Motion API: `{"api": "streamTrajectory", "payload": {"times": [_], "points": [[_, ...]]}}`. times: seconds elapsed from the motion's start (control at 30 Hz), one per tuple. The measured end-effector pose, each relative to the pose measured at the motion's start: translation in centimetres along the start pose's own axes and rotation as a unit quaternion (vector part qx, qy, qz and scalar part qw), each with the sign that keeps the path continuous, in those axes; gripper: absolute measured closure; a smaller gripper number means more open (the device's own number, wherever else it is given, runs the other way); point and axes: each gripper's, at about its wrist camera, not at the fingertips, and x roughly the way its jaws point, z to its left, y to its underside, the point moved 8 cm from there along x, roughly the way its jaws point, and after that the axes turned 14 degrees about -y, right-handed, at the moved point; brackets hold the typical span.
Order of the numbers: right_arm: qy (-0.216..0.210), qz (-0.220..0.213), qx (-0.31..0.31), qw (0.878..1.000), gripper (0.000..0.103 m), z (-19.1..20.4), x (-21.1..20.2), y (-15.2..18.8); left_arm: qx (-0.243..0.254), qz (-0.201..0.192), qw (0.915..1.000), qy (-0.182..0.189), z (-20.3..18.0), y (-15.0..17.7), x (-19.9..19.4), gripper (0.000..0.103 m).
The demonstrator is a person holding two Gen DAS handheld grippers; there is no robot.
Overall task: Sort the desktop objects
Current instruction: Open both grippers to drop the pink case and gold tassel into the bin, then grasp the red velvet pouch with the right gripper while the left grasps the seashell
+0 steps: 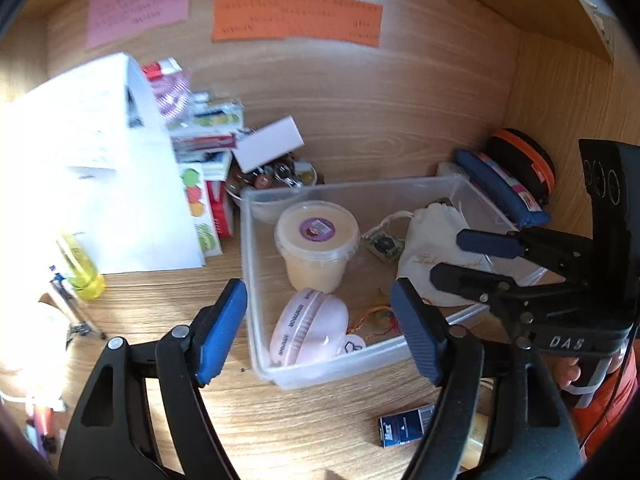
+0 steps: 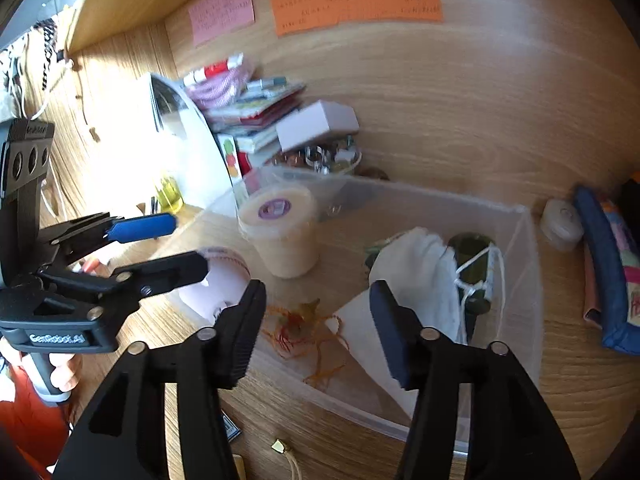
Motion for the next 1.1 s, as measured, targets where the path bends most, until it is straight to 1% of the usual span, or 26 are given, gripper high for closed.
{"api": "streamTrajectory", "payload": {"times": [0.03,0.07,0.1,0.27,0.4,0.5,0.53,0.57,0.67,0.77,0.9,1.0,1.1], "points": [[0.000,-0.005,-0.002,1.000,0.048,0.1,-0.4,-0.2,0.001,-0.002,1.0000,-0.005,0.1,0.0,-0.4,0.026],[-0.002,-0.012,-0.001,1.000,0.047,0.2,-0.8,-0.4,0.002,-0.006,0.9999,-0.012,0.3,0.0,-0.8,0.022],[-0.002,-0.014,0.001,1.000,0.047,0.3,-1.1,-0.6,0.004,-0.012,0.9997,-0.023,0.5,0.1,-1.5,0.019],[-0.003,-0.023,0.005,1.000,0.047,1.6,-3.2,-1.2,0.014,-0.040,0.9977,-0.053,1.1,0.4,-4.4,0.011],[-0.004,-0.036,-0.004,0.999,0.046,3.4,-5.4,-0.8,0.016,-0.054,0.9963,-0.065,1.4,1.1,-6.6,0.007],[-0.001,-0.050,-0.010,0.999,0.045,4.7,-7.3,-0.3,0.013,-0.054,0.9964,-0.065,1.6,1.7,-7.7,0.004],[0.002,-0.054,-0.013,0.998,0.041,5.0,-7.9,-0.1,0.008,-0.052,0.9965,-0.065,1.8,1.9,-8.0,0.004],[0.008,-0.060,-0.017,0.998,0.033,5.5,-8.6,0.2,0.004,-0.049,0.9969,-0.061,1.9,2.3,-8.3,0.004],[0.023,-0.078,-0.025,0.996,0.026,6.3,-10.1,0.9,-0.008,-0.034,0.9982,-0.048,2.2,3.5,-8.8,0.003],[0.037,-0.089,-0.033,0.995,0.025,7.0,-11.5,1.8,-0.015,-0.015,0.9986,-0.048,2.4,4.9,-8.5,0.003],[0.035,-0.089,-0.025,0.995,0.024,7.2,-12.2,3.3,-0.028,0.020,0.9983,-0.046,2.9,7.1,-7.3,0.002],[0.036,-0.078,-0.017,0.996,0.024,6.9,-12.1,5.0,-0.038,0.050,0.9971,-0.042,3.1,8.9,-6.3,0.002],[0.029,-0.053,-0.004,0.998,0.024,6.5,-11.2,7.0,-0.049,0.079,0.9948,-0.043,3.3,10.6,-5.4,0.002]]}}
